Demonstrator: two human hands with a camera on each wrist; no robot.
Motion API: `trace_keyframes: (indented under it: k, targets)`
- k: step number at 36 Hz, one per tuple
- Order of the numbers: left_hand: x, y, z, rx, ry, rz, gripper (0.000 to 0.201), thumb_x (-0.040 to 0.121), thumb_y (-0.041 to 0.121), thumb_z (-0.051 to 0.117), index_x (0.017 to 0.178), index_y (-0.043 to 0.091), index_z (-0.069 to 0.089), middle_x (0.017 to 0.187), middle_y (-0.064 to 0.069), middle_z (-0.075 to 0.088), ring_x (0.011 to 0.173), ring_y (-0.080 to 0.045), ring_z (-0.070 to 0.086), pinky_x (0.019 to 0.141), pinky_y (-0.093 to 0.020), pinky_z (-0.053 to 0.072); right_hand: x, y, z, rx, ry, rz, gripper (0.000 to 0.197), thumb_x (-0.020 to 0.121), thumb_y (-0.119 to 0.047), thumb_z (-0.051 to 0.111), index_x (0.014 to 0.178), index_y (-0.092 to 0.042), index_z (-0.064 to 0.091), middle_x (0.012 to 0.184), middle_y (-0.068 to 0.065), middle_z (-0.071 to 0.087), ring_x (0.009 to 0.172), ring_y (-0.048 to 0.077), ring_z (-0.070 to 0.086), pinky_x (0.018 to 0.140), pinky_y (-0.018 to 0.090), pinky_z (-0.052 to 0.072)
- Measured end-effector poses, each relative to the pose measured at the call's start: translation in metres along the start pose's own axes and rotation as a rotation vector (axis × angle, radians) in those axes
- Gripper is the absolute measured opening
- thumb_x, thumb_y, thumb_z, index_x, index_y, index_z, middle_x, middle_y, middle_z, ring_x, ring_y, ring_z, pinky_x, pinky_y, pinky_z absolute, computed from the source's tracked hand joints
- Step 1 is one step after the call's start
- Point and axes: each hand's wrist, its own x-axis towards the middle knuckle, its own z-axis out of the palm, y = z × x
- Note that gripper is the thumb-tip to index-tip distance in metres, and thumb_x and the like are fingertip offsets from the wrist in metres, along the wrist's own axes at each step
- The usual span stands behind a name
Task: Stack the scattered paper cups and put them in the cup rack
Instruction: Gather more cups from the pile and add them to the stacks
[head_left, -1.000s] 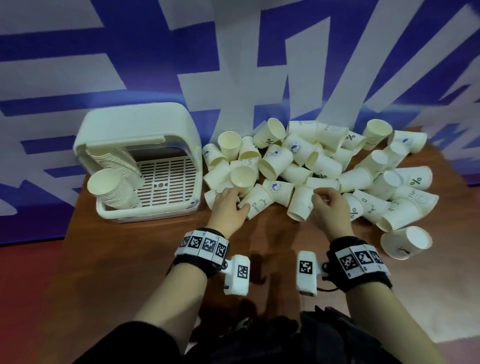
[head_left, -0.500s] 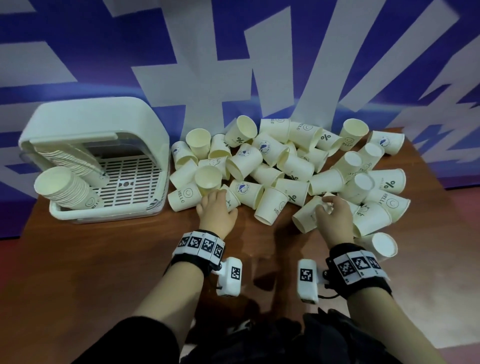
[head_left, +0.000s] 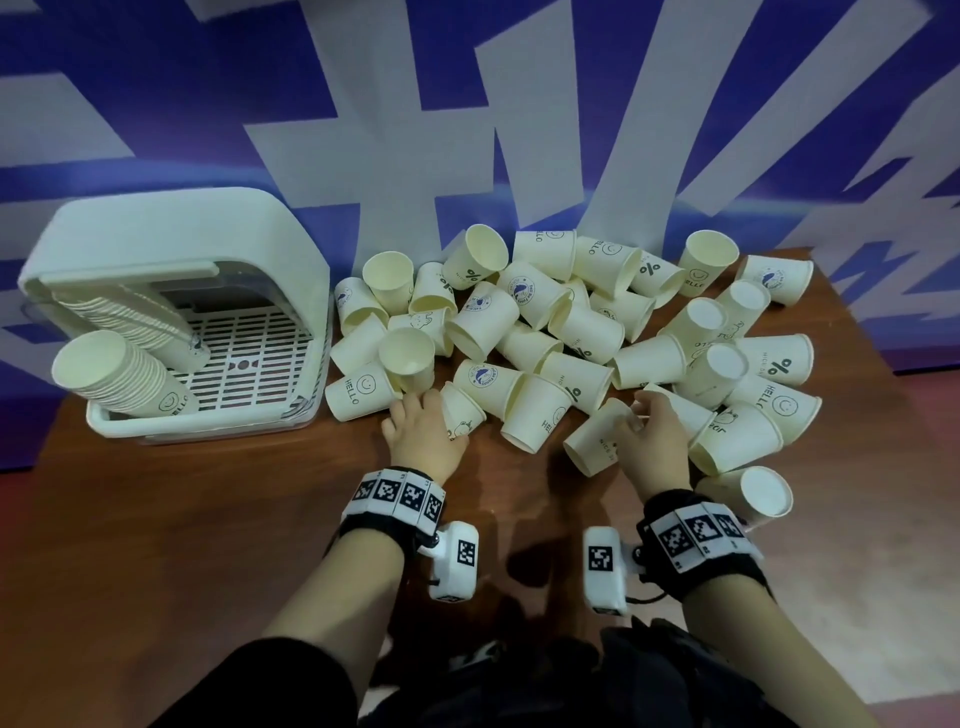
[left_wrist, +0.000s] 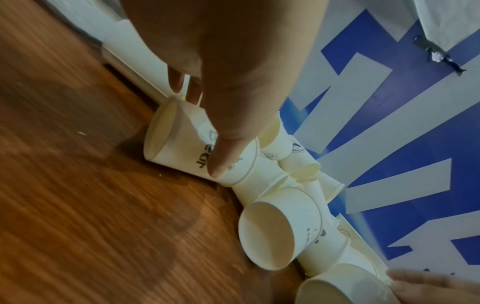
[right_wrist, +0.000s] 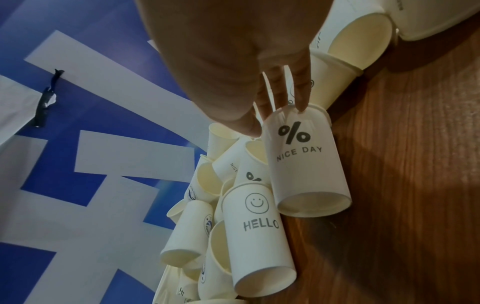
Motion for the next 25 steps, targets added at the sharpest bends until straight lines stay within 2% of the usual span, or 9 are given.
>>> trace_keyframes:
  k: [2,6,12,16,21,25]
  targets:
    - [-0.001,-0.001,0.001,-0.003,-0.010,0.009,0.059,0.081,0.039,0.065,0.131,0.016,0.040,0.131,-0.005,0.044,0.125,-0.026,0.034,0.101,-0.039,0.026,-0.002,0.000,0.002,-0.007,-0.025,0.018,0.042,0.089,-0.012,0.050,0.130,-0.007,0.046,0.123,0.013,0.055,0.112,0.029,0.052,0.090,0.038,0.043]
    - [-0.003,-0.004,0.000,0.013,-0.026,0.018,0.053,0.081,0.039,0.063,0.125,0.018,0.043,0.127,-0.002,0.050,0.122,-0.024,0.038,0.098,-0.041,0.025,-0.007,-0.001,0.005,-0.041,-0.062,0.013,0.039,0.090,-0.007,0.048,0.129,-0.003,0.051,0.125,0.016,0.058,0.114,0.029,0.053,0.091,0.035,0.042]
    - [-0.007,-0.007,-0.012,0.043,-0.084,-0.026,0.055,0.078,0.040,0.064,0.123,0.016,0.043,0.124,-0.004,0.051,0.119,-0.026,0.044,0.099,-0.041,0.025,-0.017,-0.004,0.007,-0.044,-0.089,0.008,0.028,0.092,-0.008,0.047,0.116,-0.003,0.060,0.112,0.013,0.063,0.103,0.026,0.057,0.087,0.035,0.047]
    - [-0.009,-0.013,-0.023,0.038,-0.132,-0.040,0.059,0.076,0.043,0.066,0.123,0.015,0.044,0.123,-0.004,0.052,0.118,-0.024,0.049,0.102,-0.041,0.025,-0.023,-0.009,0.006,-0.018,-0.112,0.020,0.023,0.090,-0.013,0.049,0.109,-0.007,0.062,0.098,0.006,0.061,0.096,0.022,0.057,0.084,0.037,0.048]
    - [-0.014,-0.019,-0.038,-0.101,-0.188,-0.021,0.062,0.076,0.045,0.067,0.124,0.013,0.046,0.120,-0.007,0.055,0.113,-0.025,0.052,0.098,-0.039,0.036,-0.034,-0.021,0.009,0.020,-0.118,-0.018,0.015,0.083,-0.012,0.050,0.089,-0.014,0.065,0.090,0.004,0.064,0.089,0.021,0.058,0.075,0.032,0.046]
    - [-0.023,-0.022,-0.053,-0.234,-0.164,0.016,0.063,0.076,0.043,0.069,0.127,0.014,0.047,0.122,-0.004,0.057,0.114,-0.025,0.053,0.099,-0.041,0.039,-0.048,-0.035,0.017,0.038,-0.137,-0.056,0.014,0.082,-0.012,0.050,0.082,-0.014,0.064,0.084,0.004,0.063,0.083,0.019,0.056,0.071,0.030,0.043]
